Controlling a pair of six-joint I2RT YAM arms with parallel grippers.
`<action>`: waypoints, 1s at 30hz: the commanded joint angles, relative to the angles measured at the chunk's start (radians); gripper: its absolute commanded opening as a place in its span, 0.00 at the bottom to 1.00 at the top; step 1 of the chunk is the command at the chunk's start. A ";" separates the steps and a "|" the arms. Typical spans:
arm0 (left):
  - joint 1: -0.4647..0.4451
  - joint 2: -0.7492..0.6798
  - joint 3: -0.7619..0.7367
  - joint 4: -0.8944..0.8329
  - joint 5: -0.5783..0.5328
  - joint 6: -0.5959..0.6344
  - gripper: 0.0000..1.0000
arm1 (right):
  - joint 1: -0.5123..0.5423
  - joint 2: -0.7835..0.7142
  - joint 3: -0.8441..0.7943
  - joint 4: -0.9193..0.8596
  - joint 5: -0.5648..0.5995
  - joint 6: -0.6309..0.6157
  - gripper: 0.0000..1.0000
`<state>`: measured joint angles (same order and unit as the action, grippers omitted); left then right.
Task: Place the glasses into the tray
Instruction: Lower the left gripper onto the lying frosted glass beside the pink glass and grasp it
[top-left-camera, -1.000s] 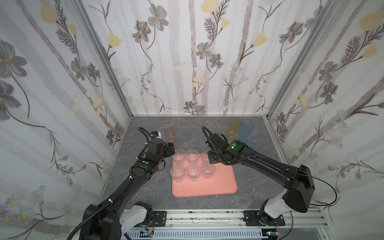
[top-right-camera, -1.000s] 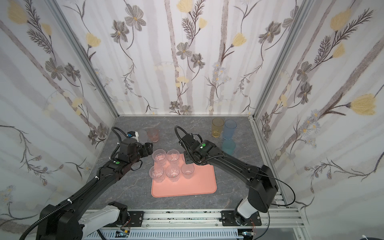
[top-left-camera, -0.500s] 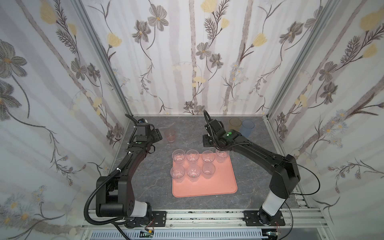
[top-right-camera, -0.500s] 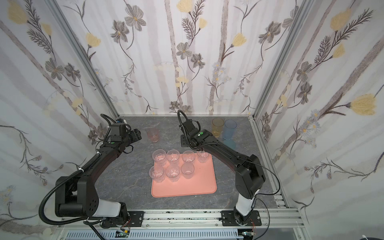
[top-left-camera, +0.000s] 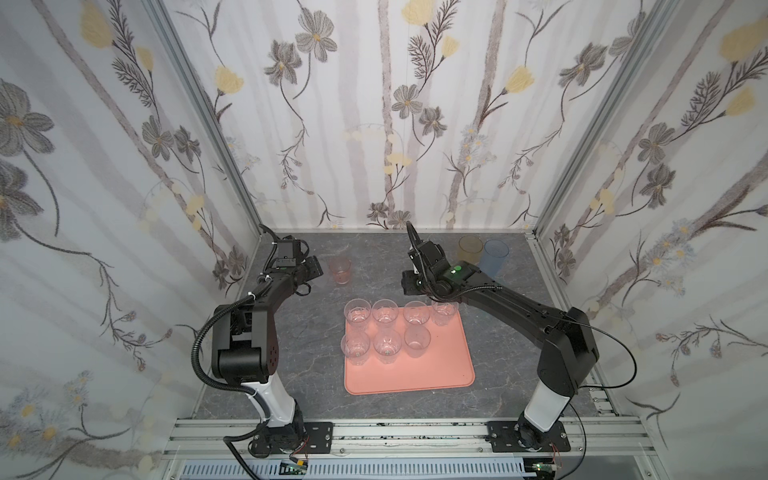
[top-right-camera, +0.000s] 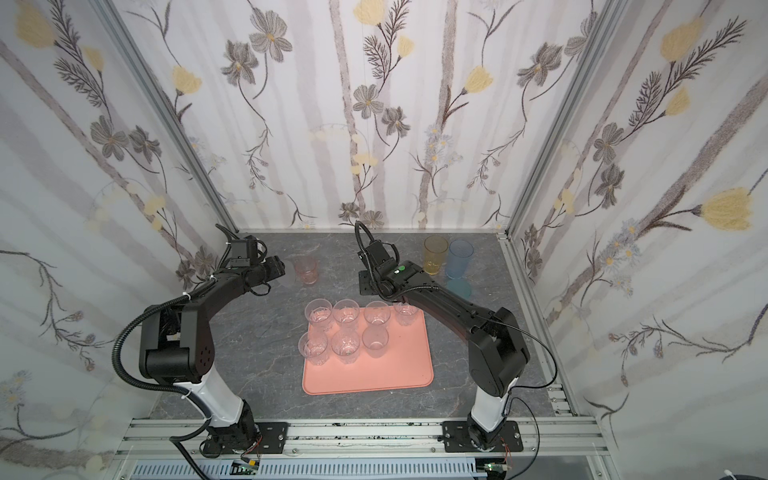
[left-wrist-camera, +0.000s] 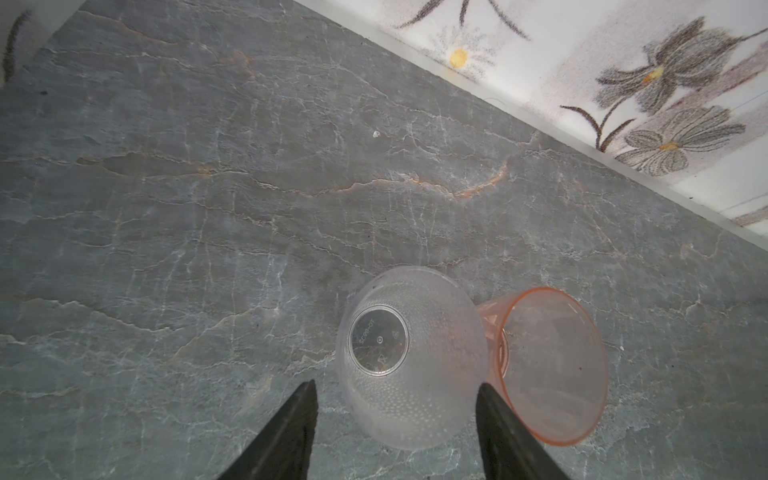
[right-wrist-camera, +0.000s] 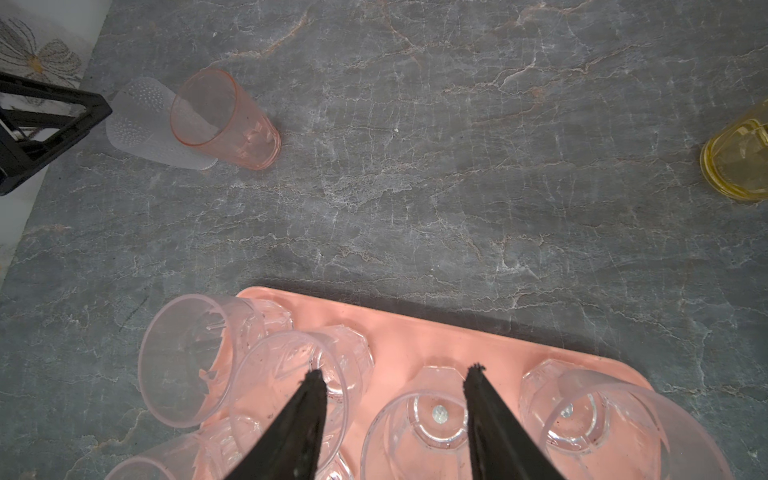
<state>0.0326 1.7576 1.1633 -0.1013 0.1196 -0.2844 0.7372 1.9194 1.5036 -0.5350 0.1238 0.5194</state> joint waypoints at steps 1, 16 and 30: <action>0.002 0.024 0.015 0.011 -0.005 0.017 0.62 | -0.001 0.006 -0.005 0.044 -0.015 0.004 0.54; 0.006 0.047 0.007 0.011 -0.023 0.035 0.54 | -0.001 0.026 -0.001 0.049 -0.036 0.010 0.54; 0.013 0.034 0.004 0.011 0.003 0.024 0.54 | -0.002 0.027 -0.006 0.050 -0.041 0.009 0.54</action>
<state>0.0452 1.7943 1.1645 -0.1017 0.1055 -0.2615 0.7345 1.9388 1.4979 -0.5278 0.0856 0.5228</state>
